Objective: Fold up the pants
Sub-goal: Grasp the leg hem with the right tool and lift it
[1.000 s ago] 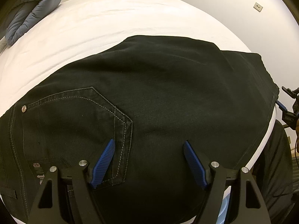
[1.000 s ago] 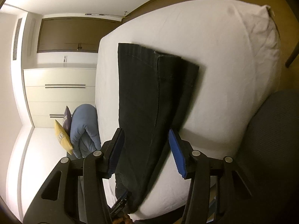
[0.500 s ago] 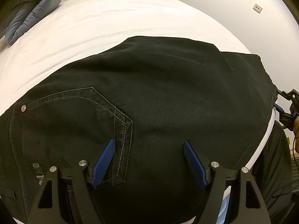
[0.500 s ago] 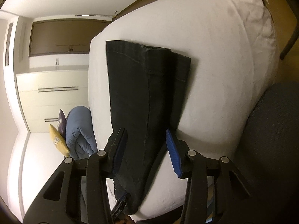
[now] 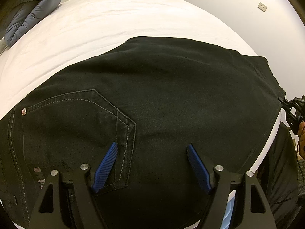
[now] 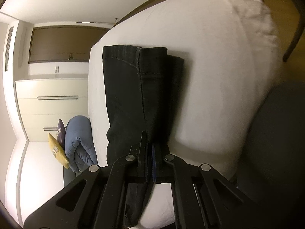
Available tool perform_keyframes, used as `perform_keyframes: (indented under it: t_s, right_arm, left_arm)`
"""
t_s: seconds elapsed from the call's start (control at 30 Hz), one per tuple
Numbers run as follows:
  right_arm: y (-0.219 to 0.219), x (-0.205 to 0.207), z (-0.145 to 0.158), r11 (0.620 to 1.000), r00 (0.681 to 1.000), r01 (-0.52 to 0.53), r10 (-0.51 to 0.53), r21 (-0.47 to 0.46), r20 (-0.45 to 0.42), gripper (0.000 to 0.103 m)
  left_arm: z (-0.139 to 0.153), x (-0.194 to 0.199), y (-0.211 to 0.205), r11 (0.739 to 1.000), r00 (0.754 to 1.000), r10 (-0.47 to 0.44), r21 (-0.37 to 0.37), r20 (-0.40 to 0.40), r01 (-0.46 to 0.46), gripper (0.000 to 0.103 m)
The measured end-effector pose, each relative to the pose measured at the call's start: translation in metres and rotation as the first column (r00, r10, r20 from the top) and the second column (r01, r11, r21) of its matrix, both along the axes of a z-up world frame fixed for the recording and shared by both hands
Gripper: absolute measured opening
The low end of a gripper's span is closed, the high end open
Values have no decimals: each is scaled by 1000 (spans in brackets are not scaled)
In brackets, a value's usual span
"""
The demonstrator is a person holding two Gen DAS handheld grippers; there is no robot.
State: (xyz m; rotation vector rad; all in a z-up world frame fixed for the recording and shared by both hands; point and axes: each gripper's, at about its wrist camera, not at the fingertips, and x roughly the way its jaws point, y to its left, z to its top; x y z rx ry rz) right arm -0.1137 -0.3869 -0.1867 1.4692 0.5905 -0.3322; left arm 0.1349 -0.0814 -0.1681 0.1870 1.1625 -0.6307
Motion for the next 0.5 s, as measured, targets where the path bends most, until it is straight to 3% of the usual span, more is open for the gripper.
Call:
perform_keyframes:
  t_s: [0.27,0.37,0.4,0.5]
  right_arm:
    - [-2,4,-17,999,999,-29,28,25,28,2]
    - [-9,4,-14,998,998,-55,54,32,36,7]
    - [-10,0,-7,999,999,-45,45,0,23,14]
    - [-15,-21,19,994,999,9,-14,-111,-41,59]
  left_arm:
    - [-1,0,0,1000,1000,5,-2,5,-5,78]
    - [0,-1,0,1000,1000,10,-2,7,-10,78]
    - [0,-1,0,1000,1000,14,-5,7,-14,78]
    - [1,-3,-1,1000,1000,16,-3,12,-16,78]
